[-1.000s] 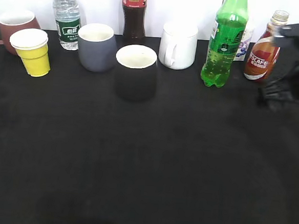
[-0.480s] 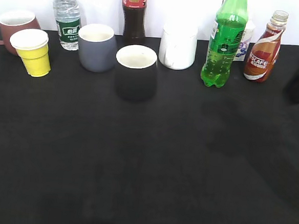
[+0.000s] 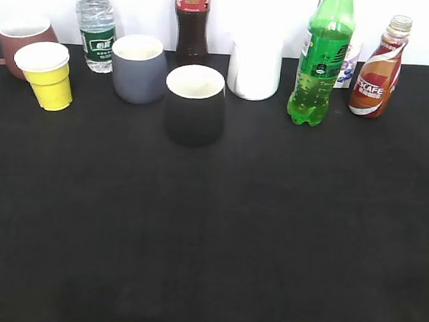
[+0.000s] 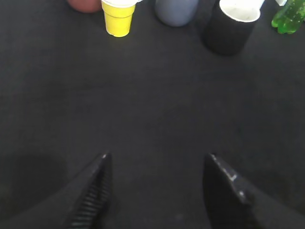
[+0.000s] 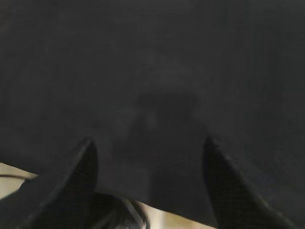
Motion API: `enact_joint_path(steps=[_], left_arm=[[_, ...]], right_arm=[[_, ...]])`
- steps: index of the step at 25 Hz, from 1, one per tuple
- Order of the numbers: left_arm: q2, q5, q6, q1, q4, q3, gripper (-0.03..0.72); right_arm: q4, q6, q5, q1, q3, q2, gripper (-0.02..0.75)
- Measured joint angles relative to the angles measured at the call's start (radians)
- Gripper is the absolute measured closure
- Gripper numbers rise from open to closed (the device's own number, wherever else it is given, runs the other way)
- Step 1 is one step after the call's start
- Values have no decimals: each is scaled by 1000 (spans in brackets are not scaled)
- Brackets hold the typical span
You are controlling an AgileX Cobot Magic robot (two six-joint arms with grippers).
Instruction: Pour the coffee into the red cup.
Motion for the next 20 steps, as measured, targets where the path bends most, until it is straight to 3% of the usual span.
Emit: enact_joint_path(steps=[4,8,12,13,16,20], left_arm=[[0,-2,0,0,3,24,232],[0,3,0,0,-10,214,256],[0,3,3,0,-39,227,281],[0,-5,3,0,-13,227,274],[0,-20,3,0,41,227,122],[0,-73,97,0,56,229,113]], right_arm=[[-50,2,0,2,149,-191,197],[-63,25,-57,2,195,-193,197],[-63,25,-98,2,218,-193,197],[-63,25,-99,2,218,-193,197],[-63,25,-101,2,218,-193,142],[-63,25,-102,2,218,-193,126]])
